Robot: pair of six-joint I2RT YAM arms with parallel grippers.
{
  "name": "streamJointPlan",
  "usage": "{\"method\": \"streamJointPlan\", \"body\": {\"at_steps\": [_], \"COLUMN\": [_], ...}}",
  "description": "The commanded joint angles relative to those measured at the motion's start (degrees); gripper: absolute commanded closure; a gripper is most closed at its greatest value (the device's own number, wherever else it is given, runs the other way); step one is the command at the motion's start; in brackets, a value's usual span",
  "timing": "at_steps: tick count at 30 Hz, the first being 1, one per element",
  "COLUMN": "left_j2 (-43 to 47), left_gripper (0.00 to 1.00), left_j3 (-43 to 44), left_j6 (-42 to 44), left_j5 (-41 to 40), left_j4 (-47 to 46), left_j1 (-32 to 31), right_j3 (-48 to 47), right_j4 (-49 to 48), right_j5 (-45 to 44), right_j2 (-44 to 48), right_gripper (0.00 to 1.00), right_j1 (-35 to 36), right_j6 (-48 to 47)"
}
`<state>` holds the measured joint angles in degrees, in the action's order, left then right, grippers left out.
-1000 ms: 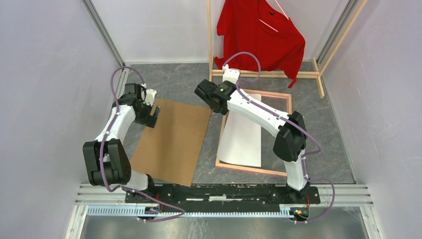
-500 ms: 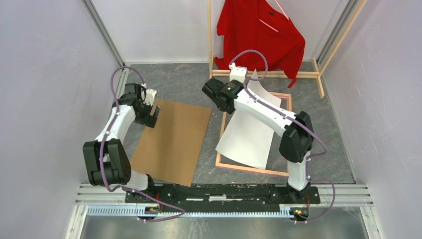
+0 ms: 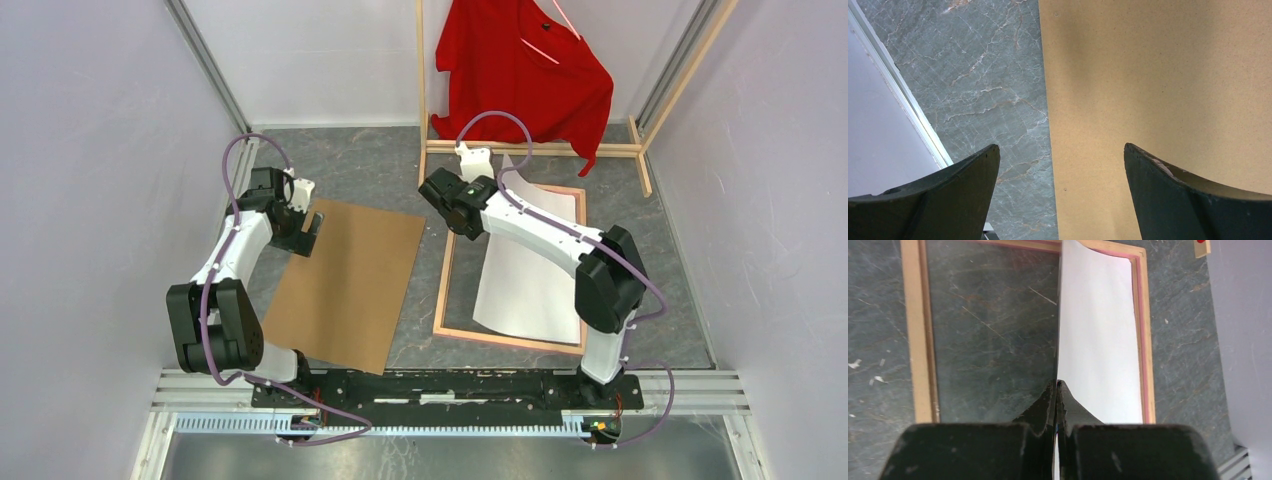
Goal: Put the photo into the frame
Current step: Place the photo in the photo frame.
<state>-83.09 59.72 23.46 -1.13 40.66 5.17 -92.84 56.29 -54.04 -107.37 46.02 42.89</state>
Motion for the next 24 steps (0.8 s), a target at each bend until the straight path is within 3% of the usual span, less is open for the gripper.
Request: {"method": "streamJointPlan", "body": {"at_steps": [1,24], "left_j2": [-0.1,-0.5], "left_gripper": [0.00,0.00], "left_j3": [1.1,1.2], "left_j6": [1.3,2.0], "left_j5": [0.9,1.3], "left_j4": [0.2,0.2], "left_j1": [0.2,0.2], "right_j3": [3.6,9.6], "right_j4": [-3.4,-10.6], "right_j5": [-0.7,1.9], "right_j2": [5.4,4.3], "right_gripper": [1.00,1.00], "right_j1": [-0.2,-0.1], "right_j6": [-3.3,-11.0]}}
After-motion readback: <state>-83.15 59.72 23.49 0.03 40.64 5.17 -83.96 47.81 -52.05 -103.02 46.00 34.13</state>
